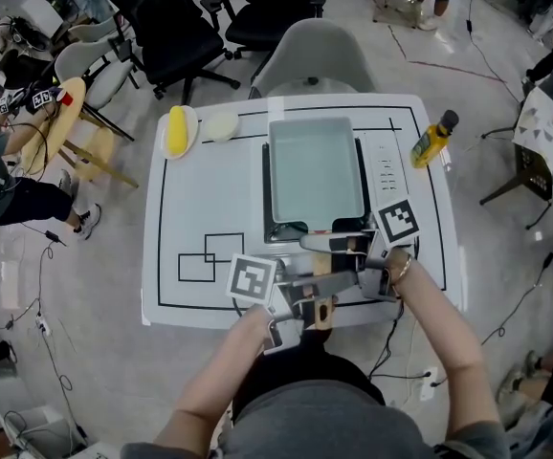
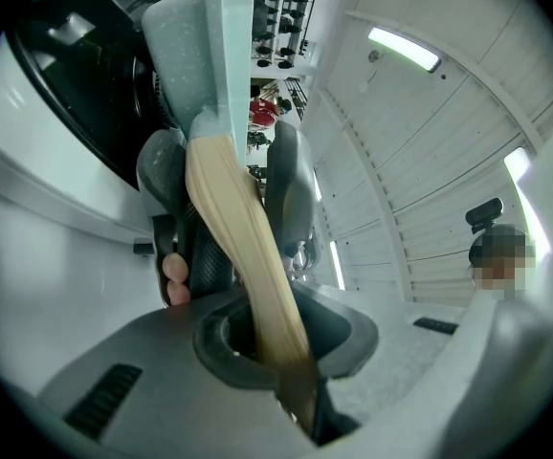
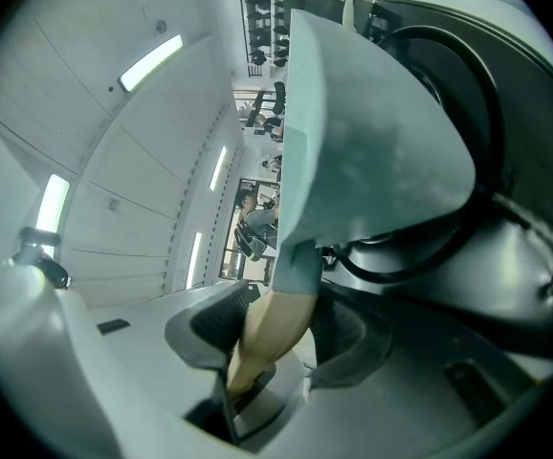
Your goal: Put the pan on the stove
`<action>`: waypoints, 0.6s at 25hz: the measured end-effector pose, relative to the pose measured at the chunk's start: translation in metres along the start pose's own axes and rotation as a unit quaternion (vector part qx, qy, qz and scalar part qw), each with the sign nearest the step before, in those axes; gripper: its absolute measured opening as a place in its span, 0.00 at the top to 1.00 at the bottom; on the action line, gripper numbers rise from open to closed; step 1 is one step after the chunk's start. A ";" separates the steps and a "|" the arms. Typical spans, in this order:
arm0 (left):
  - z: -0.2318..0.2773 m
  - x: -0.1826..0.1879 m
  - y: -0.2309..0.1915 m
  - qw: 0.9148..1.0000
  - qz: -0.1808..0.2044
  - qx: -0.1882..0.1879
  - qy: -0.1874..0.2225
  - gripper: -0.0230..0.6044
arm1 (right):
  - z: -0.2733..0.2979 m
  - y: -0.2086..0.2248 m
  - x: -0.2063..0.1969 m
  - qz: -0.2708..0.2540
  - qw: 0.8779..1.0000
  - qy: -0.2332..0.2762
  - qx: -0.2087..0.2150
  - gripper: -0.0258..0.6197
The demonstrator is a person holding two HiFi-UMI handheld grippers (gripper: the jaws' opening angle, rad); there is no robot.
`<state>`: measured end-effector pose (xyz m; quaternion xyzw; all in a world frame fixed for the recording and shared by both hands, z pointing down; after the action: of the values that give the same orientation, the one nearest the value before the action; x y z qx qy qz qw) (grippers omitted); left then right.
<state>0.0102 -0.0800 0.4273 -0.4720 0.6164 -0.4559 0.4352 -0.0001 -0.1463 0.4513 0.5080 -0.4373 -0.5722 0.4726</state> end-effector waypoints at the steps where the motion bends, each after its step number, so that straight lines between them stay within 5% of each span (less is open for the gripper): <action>1: 0.000 0.000 0.000 1.000 -0.002 0.000 0.000 0.90 | 0.000 0.000 0.000 0.001 1.000 0.000 0.000 0.67; 15: 0.002 0.003 0.002 1.000 -0.019 0.001 -0.001 0.90 | -0.002 0.002 0.003 0.014 1.000 0.005 0.009 0.67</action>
<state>0.0113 -0.0831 0.4247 -0.4834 0.6066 -0.4640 0.4278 0.0016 -0.1496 0.4529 0.5092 -0.4469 -0.5589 0.4782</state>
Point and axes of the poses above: the fingertips, and each gripper's own axes: z forward along the fingers, y to its right, x out of its top, the point moved 4 cm from there along -z, backward along the fingers, and after that the axes turned 3 degrees about -x, right-handed, at the moved point
